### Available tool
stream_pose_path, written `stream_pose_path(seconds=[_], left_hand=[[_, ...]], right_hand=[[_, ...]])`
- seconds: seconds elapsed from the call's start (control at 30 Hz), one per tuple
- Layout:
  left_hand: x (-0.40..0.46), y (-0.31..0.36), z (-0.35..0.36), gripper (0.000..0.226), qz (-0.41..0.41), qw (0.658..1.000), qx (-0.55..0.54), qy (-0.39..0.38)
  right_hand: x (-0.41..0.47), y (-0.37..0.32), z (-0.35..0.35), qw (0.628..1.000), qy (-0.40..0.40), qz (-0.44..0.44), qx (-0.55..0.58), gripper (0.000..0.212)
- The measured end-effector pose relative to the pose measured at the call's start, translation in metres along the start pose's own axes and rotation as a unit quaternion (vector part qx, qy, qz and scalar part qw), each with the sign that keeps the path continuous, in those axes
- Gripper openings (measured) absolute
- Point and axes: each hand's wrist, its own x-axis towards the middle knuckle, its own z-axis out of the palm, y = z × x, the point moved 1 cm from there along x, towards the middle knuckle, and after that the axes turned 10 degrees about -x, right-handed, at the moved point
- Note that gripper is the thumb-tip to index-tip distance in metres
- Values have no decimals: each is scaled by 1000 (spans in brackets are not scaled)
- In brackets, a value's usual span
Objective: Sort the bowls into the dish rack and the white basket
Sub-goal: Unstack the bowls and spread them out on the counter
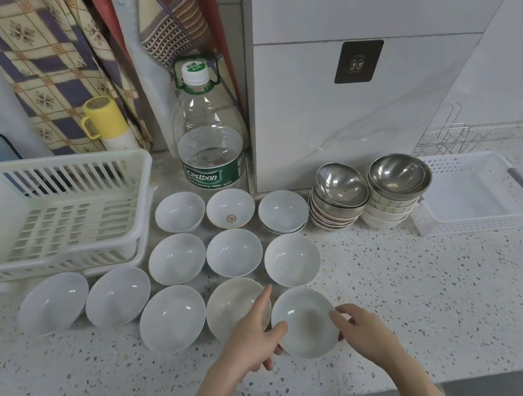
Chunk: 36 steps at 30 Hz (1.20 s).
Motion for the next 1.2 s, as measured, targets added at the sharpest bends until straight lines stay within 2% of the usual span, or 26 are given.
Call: stream_pose_path(seconds=[0.1, 0.23, 0.33, 0.43, 0.53, 0.7, 0.77, 0.93, 1.2], left_hand=[[7, 11, -13, 65, 24, 999, 18, 19], [33, 40, -22, 43, 82, 993, 10, 79], [64, 66, -28, 40, 94, 987, 10, 130], [93, 89, -33, 47, 107, 965, 135, 197], [118, 111, -35, 37, 115, 933, 230, 251], [150, 127, -37, 38, 50, 928, 271, 251], [157, 125, -38, 37, 44, 928, 273, 249], [168, 119, -38, 30, 46, 932, 270, 237], [173, 118, -37, 22, 86, 927, 268, 249]], right_hand=[[6, -2, -14, 999, 51, 10, -2, 39], [23, -13, -39, 992, 120, 15, 37, 31], [37, -23, -62, 981, 174, 29, 80, 27], [50, -33, -87, 961, 241, 44, 127, 25], [65, -39, -110, 941, 293, 66, 153, 29], [93, -49, -129, 941, 295, 88, 139, 48], [102, -52, -131, 945, 292, 96, 108, 49], [117, -55, -133, 946, 303, 118, -8, 45], [132, -53, -139, 947, 301, 112, -1, 48]])
